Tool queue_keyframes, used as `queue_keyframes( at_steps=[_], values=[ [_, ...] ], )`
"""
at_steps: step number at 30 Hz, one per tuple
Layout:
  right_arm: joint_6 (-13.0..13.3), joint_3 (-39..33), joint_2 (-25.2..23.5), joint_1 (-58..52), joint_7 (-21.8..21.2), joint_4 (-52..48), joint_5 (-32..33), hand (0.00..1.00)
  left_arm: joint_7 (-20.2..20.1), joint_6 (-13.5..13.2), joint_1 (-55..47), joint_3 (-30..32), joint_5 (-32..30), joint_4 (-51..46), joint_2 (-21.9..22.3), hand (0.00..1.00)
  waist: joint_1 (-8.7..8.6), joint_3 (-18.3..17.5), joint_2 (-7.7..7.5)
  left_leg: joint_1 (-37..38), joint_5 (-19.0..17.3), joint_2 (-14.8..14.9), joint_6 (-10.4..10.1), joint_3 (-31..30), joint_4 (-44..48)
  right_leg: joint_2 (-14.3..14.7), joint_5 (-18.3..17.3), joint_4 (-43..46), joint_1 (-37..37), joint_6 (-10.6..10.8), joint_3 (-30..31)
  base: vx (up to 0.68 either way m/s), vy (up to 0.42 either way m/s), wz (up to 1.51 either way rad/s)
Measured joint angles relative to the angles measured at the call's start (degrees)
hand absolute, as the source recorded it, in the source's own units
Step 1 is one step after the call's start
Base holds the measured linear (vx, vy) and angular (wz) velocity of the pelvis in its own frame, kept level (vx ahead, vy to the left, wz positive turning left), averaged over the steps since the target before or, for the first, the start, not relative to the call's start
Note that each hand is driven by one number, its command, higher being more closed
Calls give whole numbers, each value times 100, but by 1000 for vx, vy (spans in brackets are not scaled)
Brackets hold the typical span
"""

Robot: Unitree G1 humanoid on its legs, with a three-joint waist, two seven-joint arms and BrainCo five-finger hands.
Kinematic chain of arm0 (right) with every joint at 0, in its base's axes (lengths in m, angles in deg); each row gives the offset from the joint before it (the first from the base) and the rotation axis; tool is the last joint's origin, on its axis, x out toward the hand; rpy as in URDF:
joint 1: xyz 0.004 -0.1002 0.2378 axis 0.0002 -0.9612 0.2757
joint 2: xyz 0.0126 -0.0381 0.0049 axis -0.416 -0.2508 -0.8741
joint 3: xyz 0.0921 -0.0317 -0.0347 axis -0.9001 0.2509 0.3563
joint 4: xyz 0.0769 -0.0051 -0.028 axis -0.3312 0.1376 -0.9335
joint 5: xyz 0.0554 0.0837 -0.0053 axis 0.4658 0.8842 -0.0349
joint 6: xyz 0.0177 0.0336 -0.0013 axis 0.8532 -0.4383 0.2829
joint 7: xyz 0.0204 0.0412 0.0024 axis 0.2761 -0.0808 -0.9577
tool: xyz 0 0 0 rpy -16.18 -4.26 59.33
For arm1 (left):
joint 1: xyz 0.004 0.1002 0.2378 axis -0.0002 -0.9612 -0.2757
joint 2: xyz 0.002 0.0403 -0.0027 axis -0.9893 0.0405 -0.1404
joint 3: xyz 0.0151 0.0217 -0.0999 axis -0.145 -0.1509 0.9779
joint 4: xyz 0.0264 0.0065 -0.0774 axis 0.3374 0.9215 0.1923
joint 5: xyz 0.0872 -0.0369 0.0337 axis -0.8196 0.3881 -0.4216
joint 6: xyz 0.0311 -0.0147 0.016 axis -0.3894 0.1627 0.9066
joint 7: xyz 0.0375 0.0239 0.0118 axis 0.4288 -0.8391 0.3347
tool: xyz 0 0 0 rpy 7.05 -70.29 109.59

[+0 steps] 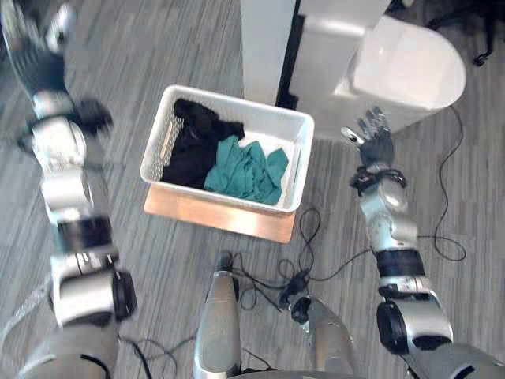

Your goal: Pick up the laundry basket with both hands and put the clothes into the washing machine.

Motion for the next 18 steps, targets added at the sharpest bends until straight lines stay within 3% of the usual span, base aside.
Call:
queue_keyframes(
  at_steps=[6, 8, 12, 18],
  values=[
    [86, 201, -86, 343, -91, -3, 1402, 0, -174, 37, 2041, -943, -83, 1514, -648, 0, 47, 288, -197, -541, 230, 46, -105, -299, -134, 183, 129, -278, -279, -73, -310, -2, -34, 15],
    [241, 217, 43, 532, -96, -4, 1694, 0, -384, 85, 2575, -1469, -89, 2006, -869, 0, 112, 506, -318, -603, 327, 75, -149, -338, -251, 219, 135, -298, -359, -82, -371, -9, -44, 7],
    [188, 579, 538, 664, -107, -11, 1734, 0, -789, 104, 3153, -2155, -336, 2511, -1079, 0, 129, 747, -416, -808, 493, 93, -212, -537, -422, 288, 136, -340, -485, -84, -572, -9, -53, 18],
    [22, 826, 1266, 12, -312, -1200, 1526, 0, -1301, 150, 3483, -2983, -1013, 2963, -1514, 0, 167, 860, -543, -1207, 702, 77, -243, -710, -613, 309, 134, -329, -847, -91, -727, 16, -14, 10]
  ],
)
